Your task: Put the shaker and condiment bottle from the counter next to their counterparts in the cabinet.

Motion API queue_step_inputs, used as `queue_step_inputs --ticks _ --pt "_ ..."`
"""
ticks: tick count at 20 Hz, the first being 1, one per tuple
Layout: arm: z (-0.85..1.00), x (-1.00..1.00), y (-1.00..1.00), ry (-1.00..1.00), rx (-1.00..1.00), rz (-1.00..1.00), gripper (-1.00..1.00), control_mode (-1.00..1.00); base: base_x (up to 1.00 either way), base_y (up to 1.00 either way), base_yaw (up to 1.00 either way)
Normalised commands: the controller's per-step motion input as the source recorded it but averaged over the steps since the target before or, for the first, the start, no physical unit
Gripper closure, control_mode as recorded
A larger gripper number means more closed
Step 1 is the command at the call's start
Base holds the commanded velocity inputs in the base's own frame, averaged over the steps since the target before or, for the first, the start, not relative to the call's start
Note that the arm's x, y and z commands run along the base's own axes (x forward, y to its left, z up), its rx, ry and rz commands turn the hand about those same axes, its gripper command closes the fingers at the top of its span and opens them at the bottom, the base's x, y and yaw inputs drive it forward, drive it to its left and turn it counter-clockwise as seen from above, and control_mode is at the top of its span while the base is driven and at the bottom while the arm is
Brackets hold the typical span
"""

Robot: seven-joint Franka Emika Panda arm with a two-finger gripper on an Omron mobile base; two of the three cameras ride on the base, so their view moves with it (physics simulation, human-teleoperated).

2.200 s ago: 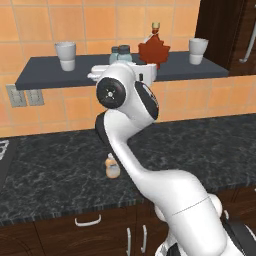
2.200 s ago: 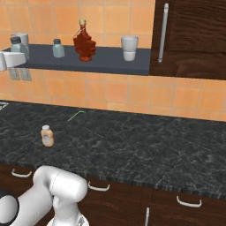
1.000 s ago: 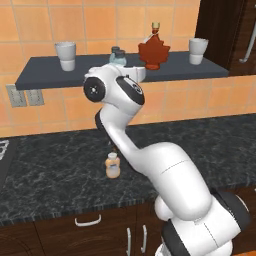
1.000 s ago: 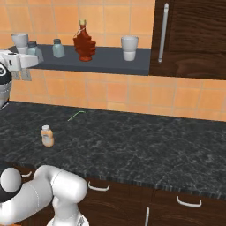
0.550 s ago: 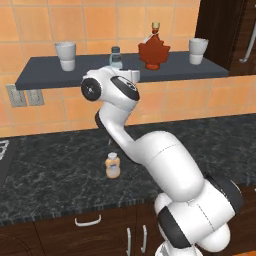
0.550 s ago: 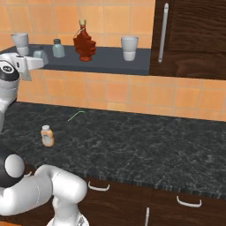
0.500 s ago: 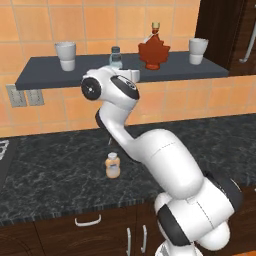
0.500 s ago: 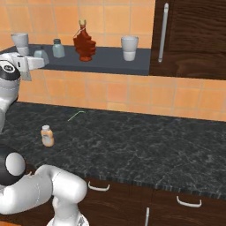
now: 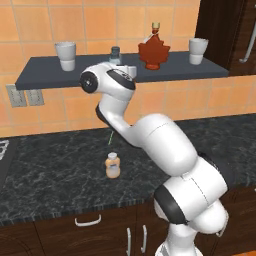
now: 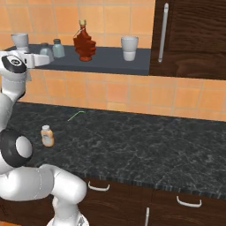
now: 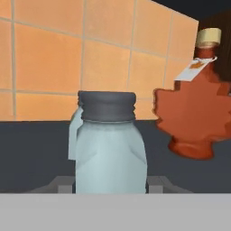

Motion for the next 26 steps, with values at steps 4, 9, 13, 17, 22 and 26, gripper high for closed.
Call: queue_step_inputs --ticks 4,9,13,17,22,26 --pt "0.0 0.37 0.11 0.01 0.0 -0.04 1.0 -1.0 0.0 0.0 0.0" --pt "-0.01 0.3 0.12 0.0 0.0 -0.06 1.0 -1.0 0.0 0.0 0.0" --pt "-0.15 0.19 0.14 0.0 0.0 -0.05 1.0 -1.0 0.0 0.0 0.0" --pt "-0.18 0.32 0.1 0.0 0.0 -0.04 1.0 -1.0 0.0 0.0 0.0" --pt "-0.18 0.39 0.1 0.0 0.0 -0.02 -1.0 -1.0 0.0 0.0 0.0" --pt "-0.06 0.07 0.02 0.0 0.0 -0.01 -1.0 -1.0 0.0 0.0 0.0"
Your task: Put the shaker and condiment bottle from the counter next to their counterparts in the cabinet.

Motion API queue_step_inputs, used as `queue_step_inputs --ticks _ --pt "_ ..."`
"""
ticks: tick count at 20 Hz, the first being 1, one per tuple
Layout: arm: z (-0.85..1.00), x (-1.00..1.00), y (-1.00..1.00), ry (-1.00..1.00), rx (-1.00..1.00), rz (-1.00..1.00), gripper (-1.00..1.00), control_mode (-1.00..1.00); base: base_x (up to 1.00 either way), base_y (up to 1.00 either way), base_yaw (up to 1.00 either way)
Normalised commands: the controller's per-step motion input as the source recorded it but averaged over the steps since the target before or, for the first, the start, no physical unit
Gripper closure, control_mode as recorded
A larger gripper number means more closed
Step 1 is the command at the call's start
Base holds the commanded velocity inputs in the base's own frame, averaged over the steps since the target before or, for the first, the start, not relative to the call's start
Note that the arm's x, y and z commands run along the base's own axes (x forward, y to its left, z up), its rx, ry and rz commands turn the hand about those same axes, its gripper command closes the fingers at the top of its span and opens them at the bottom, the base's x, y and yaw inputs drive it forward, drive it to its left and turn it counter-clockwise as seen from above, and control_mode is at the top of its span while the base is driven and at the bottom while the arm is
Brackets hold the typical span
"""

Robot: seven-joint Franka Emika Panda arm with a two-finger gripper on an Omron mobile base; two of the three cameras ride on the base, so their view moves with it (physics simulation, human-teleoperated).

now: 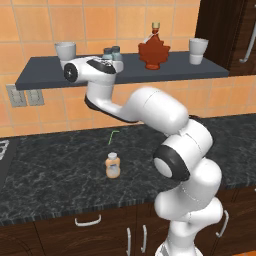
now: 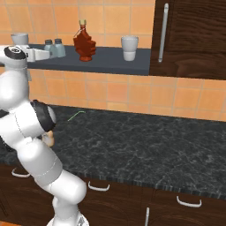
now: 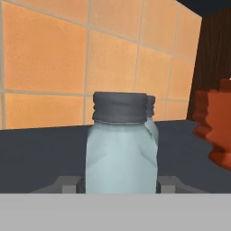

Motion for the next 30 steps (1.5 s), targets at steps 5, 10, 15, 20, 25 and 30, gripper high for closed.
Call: queue_step_inputs --ticks 5,10,15,20,25,30 --pt "-0.01 0.0 0.01 0.0 0.0 0.0 -1.0 -1.0 0.0 0.0 0.0" --pt "0.0 -0.37 0.17 -0.02 0.0 0.0 -1.0 -1.0 0.0 0.0 0.0" --pt "0.0 -0.72 0.18 -0.07 0.0 0.0 -1.0 -1.0 0.0 0.0 0.0" --pt "0.0 -0.76 0.02 -0.08 0.0 -0.01 -1.0 -1.0 0.0 0.0 0.0" --pt "0.0 -0.51 0.0 -0.01 0.0 -0.09 -1.0 -1.0 0.0 0.0 0.0" --pt "-0.08 -0.44 0.0 -0.03 0.0 -0.16 -1.0 -1.0 0.0 0.0 0.0"
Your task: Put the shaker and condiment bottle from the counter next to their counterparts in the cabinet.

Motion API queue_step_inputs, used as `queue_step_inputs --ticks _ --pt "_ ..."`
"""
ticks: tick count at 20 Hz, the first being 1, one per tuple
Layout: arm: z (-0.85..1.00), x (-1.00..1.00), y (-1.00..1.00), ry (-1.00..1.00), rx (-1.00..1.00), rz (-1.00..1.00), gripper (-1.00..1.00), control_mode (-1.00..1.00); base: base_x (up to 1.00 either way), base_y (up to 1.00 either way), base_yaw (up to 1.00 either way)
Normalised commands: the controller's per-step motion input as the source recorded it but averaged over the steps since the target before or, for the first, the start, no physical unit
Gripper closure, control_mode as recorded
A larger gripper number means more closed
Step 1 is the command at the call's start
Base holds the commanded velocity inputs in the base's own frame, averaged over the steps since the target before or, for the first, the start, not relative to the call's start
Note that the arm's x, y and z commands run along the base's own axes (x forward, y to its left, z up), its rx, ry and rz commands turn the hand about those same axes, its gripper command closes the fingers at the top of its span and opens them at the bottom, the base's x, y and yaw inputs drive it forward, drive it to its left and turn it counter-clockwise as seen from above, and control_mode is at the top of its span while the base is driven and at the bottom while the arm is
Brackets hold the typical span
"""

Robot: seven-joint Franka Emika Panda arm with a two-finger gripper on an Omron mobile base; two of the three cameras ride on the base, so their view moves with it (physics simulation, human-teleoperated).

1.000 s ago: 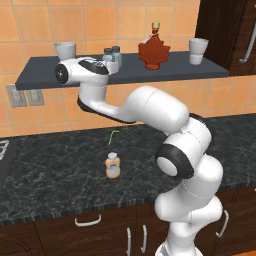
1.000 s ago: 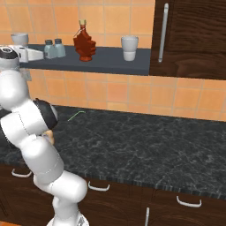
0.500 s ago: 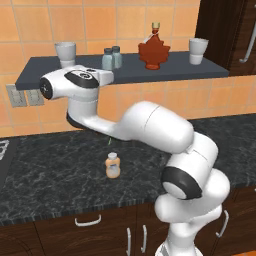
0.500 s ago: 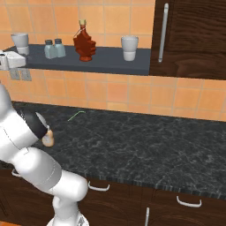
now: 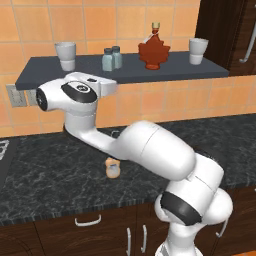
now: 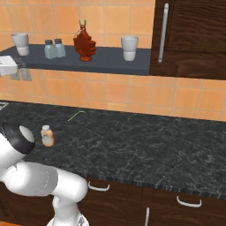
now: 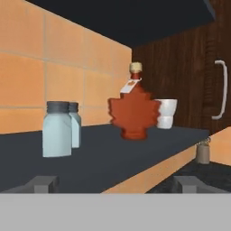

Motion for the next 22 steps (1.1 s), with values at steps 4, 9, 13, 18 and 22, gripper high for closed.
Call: queue_step_inputs --ticks 4,9,13,18,22 --pt "-0.23 -0.46 0.0 -0.05 0.0 -0.22 -1.0 -1.0 0.0 0.0 0.0" --pt "-0.29 -0.42 0.0 -0.07 0.0 -0.24 -1.0 -1.0 0.0 0.0 0.0" --pt "-0.56 -0.38 0.0 -0.03 0.0 -0.19 -1.0 -1.0 0.0 0.0 0.0" --pt "-0.54 -0.28 0.0 -0.06 0.0 -0.09 -1.0 -1.0 0.0 0.0 0.0" --pt "-0.74 -0.28 -0.12 -0.03 0.0 -0.01 -1.0 -1.0 0.0 0.0 0.0"
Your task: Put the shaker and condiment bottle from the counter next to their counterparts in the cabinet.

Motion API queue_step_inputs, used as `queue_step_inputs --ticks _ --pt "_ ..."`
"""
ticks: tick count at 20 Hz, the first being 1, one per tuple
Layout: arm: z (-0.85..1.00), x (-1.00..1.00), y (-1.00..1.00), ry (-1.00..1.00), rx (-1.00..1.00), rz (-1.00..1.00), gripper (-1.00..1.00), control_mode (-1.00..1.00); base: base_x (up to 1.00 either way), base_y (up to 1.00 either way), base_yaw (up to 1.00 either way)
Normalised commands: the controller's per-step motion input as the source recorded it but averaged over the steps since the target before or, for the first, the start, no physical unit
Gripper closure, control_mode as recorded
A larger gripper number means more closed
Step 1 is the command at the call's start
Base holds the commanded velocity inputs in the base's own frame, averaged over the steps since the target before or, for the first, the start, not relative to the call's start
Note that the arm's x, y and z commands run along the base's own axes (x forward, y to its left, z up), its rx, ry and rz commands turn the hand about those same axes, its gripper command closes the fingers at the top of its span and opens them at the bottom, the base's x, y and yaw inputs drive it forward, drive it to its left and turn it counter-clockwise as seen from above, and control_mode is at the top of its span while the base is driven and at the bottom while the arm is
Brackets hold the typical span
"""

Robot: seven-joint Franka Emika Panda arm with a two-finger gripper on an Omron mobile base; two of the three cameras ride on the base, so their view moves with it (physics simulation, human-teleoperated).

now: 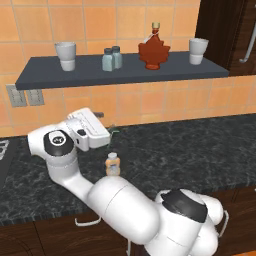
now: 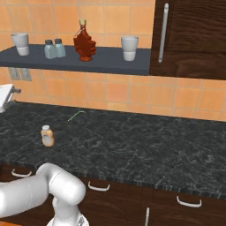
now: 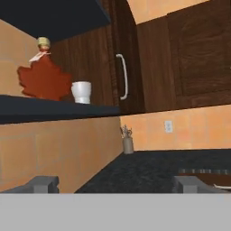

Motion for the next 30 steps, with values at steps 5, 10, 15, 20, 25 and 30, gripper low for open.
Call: queue_step_inputs --ticks 5,10,15,20,25,30 --pt "-0.69 -0.06 -0.22 0.0 0.15 0.0 -1.0 -1.0 0.0 0.0 0.0" --pt "-0.75 0.0 -0.18 0.0 0.36 -0.05 -1.0 -1.0 0.0 0.0 0.0" --pt "-0.45 0.0 0.0 0.0 0.14 -0.09 -1.0 -1.0 0.0 0.0 0.0" --pt "-0.18 0.03 0.0 0.03 0.0 -0.01 -1.0 -1.0 0.0 0.0 0.0" --pt "-0.61 0.05 0.0 0.14 0.0 0.0 -1.0 -1.0 0.0 0.0 0.0" --pt "-0.14 0.27 0.0 0.04 0.01 0.0 -1.0 -1.0 0.0 0.0 0.0"
